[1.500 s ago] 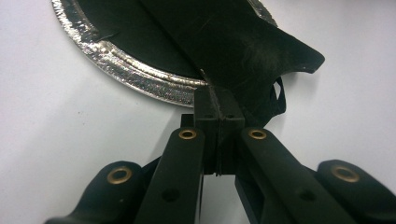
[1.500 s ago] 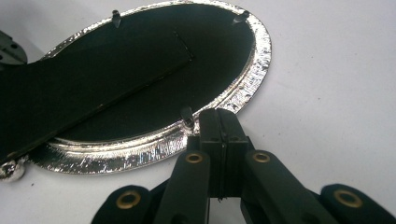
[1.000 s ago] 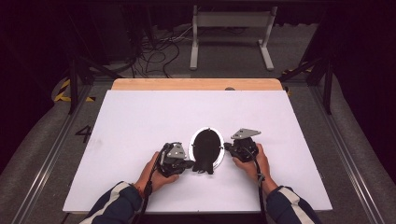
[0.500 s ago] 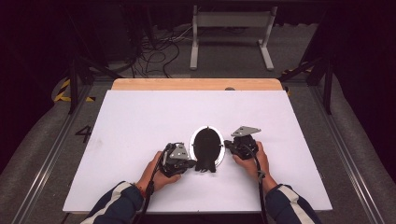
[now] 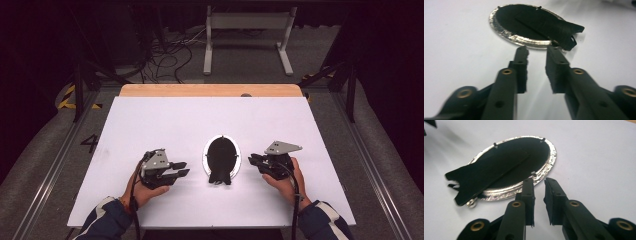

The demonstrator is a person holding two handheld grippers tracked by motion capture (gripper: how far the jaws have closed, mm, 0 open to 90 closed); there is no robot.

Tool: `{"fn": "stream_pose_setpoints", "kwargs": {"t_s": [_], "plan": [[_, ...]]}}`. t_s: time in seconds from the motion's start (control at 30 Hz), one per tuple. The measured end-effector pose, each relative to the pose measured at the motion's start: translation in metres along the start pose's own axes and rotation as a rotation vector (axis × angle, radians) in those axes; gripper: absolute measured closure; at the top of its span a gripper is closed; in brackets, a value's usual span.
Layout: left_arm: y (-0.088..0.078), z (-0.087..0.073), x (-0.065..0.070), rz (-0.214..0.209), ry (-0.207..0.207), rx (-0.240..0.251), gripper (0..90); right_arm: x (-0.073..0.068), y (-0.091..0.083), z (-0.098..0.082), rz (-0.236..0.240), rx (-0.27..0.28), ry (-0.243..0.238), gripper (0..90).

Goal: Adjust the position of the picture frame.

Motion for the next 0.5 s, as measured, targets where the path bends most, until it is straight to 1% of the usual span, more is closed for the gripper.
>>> {"fn": "stream_pose_setpoints", "kwargs": {"t_s": [0.03, 0.1, 0.17, 0.2, 0.23, 0.27, 0.33, 0.37, 0.4, 0.43, 0.5], "plan": [[-0.005, -0.002, 0.0, 0.004, 0.0, 0.002, 58.5, -0.004, -0.006, -0.001, 0.007, 0.002, -0.015, 74.1], [-0.013, -0.006, 0.0, 0.028, 0.015, -0.01, 48.4, -0.007, -0.011, -0.003, 0.009, -0.006, -0.034, 69.6], [-0.02, -0.011, -0.002, 0.049, 0.036, -0.019, 39.0, -0.009, -0.017, -0.006, 0.01, -0.006, -0.035, 67.7], [-0.02, -0.011, -0.002, 0.049, 0.036, -0.019, 34.9, -0.009, -0.017, -0.006, 0.01, -0.006, -0.035, 67.7], [-0.023, -0.015, -0.004, 0.066, 0.056, -0.028, 34.9, -0.009, -0.02, -0.007, 0.012, -0.006, -0.031, 66.7], [-0.025, -0.019, -0.006, 0.085, 0.066, -0.041, 31.2, -0.01, -0.022, -0.009, 0.011, -0.012, -0.026, 65.7], [-0.029, -0.025, -0.01, 0.118, 0.036, -0.047, 24.7, -0.01, -0.024, -0.013, 0.012, -0.018, -0.028, 64.4], [-0.031, -0.027, -0.011, 0.134, 0.028, -0.053, 21.9, -0.01, -0.025, -0.014, 0.013, -0.023, -0.026, 63.5], [-0.033, -0.029, -0.011, 0.143, 0.025, -0.056, 17.2, -0.01, -0.026, -0.016, 0.013, -0.03, -0.025, 62.1], [-0.037, -0.03, -0.011, 0.151, 0.021, -0.06, 17.2, -0.01, -0.026, -0.016, 0.013, -0.03, -0.025, 62.1], [-0.046, -0.034, -0.011, 0.18, 0.002, -0.051, 14.1, -0.011, -0.027, -0.018, 0.011, -0.037, -0.025, 60.6]]}}
Point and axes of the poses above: each handheld gripper's, and its own axes: y roughly forward along the jaws, z roughly out of its top, x roughly to its right, the point moved 1 cm from there along y, roughly forward along the jaws, and after that the axes turned 15 degrees about x, right-handed, at the moved point
